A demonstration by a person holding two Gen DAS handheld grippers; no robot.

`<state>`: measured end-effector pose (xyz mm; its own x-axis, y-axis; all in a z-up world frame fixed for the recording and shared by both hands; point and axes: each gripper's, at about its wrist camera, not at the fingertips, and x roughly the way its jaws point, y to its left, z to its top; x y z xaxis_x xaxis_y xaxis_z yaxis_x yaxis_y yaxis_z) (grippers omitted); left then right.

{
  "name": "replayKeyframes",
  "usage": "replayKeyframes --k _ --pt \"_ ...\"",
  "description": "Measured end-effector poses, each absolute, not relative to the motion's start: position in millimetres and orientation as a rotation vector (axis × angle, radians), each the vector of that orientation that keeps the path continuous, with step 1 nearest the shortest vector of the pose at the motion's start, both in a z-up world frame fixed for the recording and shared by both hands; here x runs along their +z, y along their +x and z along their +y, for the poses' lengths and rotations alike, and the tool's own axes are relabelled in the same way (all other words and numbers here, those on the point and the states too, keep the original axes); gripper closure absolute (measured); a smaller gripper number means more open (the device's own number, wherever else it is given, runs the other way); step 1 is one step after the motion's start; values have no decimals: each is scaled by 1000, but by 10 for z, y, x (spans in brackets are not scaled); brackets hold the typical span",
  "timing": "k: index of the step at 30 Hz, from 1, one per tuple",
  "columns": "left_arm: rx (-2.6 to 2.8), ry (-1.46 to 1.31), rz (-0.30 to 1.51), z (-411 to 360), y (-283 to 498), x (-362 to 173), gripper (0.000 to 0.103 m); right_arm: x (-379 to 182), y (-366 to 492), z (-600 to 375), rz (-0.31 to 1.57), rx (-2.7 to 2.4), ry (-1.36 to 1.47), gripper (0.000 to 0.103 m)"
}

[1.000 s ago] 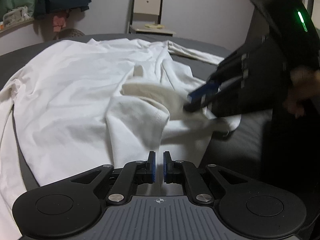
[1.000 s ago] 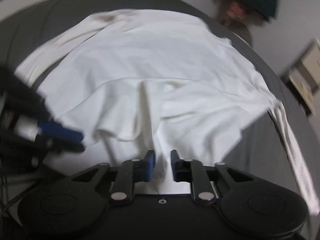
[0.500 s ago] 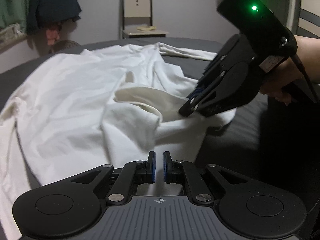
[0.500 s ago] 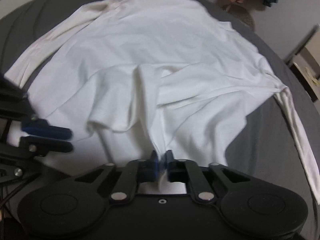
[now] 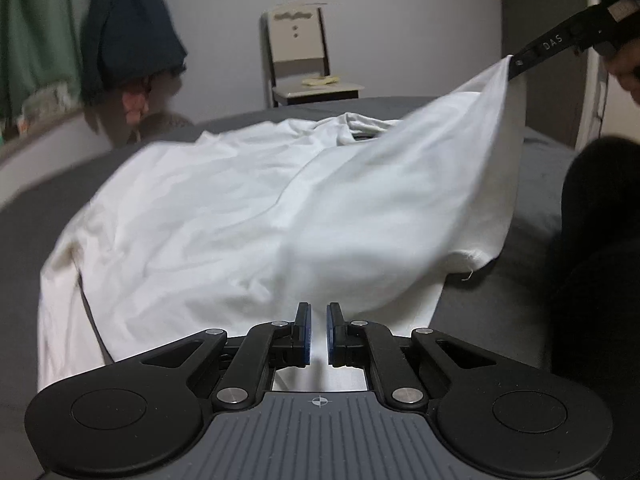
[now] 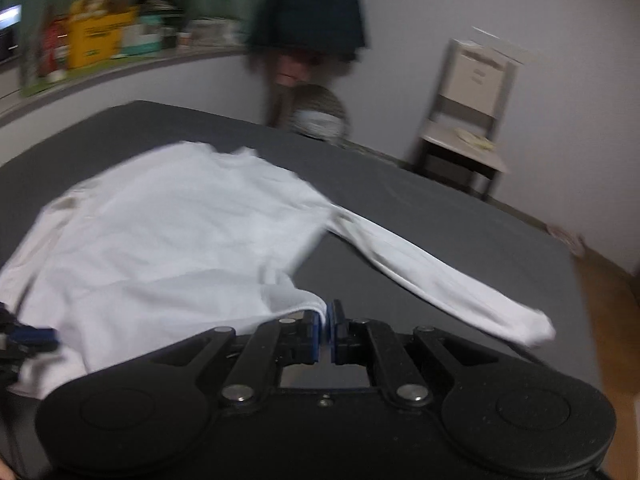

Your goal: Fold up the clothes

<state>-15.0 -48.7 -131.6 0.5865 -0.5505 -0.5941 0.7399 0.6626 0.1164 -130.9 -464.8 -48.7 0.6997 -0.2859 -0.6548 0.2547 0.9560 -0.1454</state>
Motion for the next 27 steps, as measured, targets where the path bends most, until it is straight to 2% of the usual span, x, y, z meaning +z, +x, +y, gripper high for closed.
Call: replayKeyframes --k 5,9,10,11,12,20,27 --pt "-772 496 471 -569 -277 -1242 97 -752 -1499 -5045 801 -335 99 98" --pt "-781 529 516 -569 -254 -1206 96 -935 -1487 -5050 850 -300 123 98" --pt "-784 517 531 -558 -230 -1189 80 -960 -1475 -5032 858 -295 119 98" --pt "-786 501 545 -537 -201 -1167 24 -976 -1455 -5020 863 -288 114 98" --pt "-783 493 563 -525 -167 -1146 0 -976 -1429 -5017 866 -282 109 98" --pt "-688 412 639 -363 315 -1098 0 -1008 -1429 -4947 891 -232 43 98" --pt "-404 -12 773 484 1007 -1261 0 -1048 -1421 -4971 897 -225 44 97"
